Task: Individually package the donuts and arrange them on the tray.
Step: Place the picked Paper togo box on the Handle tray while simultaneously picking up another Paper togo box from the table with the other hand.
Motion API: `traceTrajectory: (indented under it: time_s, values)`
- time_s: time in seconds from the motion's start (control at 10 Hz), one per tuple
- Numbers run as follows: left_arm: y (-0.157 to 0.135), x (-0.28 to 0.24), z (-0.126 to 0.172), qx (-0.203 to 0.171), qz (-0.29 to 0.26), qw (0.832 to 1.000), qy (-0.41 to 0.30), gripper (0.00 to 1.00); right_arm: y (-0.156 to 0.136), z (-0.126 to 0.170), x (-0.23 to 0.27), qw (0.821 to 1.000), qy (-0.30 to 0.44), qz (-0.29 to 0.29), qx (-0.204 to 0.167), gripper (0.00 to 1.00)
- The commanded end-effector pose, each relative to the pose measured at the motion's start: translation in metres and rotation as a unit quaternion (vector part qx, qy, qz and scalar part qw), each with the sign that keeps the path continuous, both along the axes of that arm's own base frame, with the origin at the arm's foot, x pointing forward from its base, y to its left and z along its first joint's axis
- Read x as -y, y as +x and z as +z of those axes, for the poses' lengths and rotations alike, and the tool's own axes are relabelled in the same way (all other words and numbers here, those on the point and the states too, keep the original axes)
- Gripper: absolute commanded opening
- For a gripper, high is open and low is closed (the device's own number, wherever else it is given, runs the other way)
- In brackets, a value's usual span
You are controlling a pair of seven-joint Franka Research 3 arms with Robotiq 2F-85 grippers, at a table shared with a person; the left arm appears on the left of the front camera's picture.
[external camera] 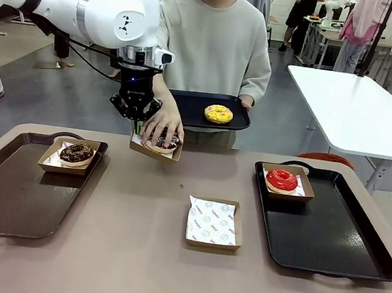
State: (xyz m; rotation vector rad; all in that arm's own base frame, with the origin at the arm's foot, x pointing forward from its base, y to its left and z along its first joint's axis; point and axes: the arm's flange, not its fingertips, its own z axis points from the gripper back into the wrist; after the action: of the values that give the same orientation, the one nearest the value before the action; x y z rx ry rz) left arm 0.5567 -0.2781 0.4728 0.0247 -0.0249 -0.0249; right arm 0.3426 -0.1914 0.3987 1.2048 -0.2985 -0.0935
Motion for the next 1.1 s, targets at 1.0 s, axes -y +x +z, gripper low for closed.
traceTrajectory:
  time_s: [1.0]
  values:
    - [0.005,0.0,0.01,-0.009,-0.024,1.0,-0.015,0.01,0.007,0.009,-0.01,0.999,-0.021,0.024,-0.004,1.0]
